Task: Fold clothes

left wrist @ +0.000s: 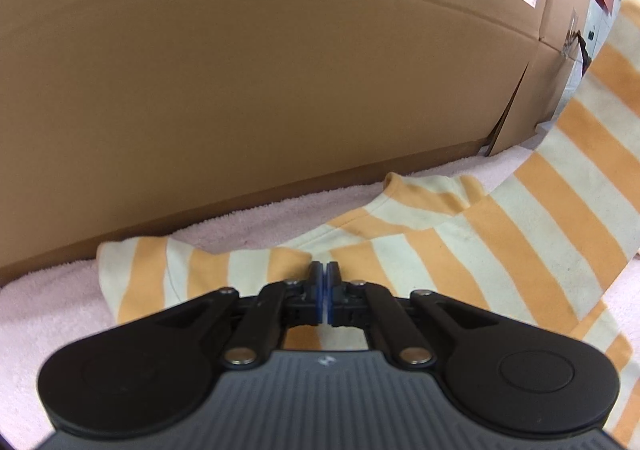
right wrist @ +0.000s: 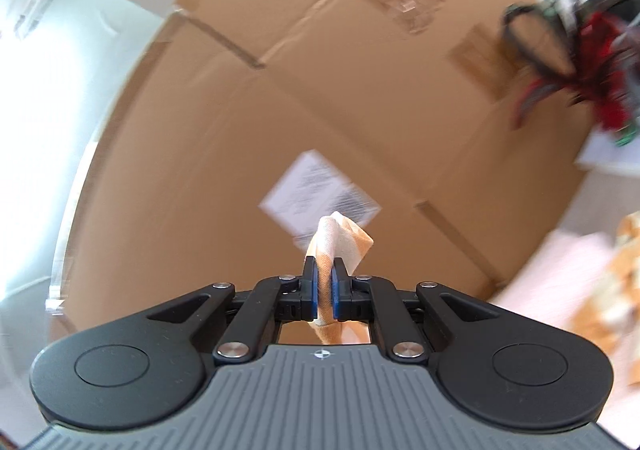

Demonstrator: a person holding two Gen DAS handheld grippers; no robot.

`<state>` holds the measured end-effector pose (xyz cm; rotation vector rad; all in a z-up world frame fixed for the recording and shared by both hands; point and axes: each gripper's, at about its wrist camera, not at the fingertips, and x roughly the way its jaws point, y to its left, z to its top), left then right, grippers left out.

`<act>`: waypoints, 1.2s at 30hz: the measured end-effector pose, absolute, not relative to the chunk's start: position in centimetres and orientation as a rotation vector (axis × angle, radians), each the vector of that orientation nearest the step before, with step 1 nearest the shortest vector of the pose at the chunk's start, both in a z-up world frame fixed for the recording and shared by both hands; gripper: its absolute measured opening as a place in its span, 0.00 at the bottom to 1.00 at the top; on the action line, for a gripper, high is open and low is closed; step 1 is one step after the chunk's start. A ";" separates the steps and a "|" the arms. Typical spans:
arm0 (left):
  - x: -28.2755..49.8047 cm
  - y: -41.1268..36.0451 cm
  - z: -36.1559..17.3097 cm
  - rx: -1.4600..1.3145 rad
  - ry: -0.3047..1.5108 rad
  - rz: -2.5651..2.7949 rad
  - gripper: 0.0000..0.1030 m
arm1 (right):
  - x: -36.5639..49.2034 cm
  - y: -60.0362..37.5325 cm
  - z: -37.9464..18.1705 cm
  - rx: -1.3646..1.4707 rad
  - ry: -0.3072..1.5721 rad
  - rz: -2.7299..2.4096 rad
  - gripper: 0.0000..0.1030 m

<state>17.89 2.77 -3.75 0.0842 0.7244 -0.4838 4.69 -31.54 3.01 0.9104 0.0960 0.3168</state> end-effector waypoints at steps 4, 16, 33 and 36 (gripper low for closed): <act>17.6 3.3 -3.5 0.109 0.729 -0.506 0.00 | 4.9 -30.2 4.3 0.954 0.100 0.452 0.07; 17.3 4.2 -3.6 0.111 0.730 -0.522 0.00 | 3.6 -24.9 5.9 1.096 0.145 0.808 0.07; 14.3 6.2 -3.3 0.097 0.744 -0.540 0.00 | 0.6 -21.3 6.0 1.105 0.189 0.983 0.07; 14.2 6.3 -3.3 0.088 0.745 -0.542 0.00 | 0.2 -21.3 5.7 1.114 0.190 1.013 0.07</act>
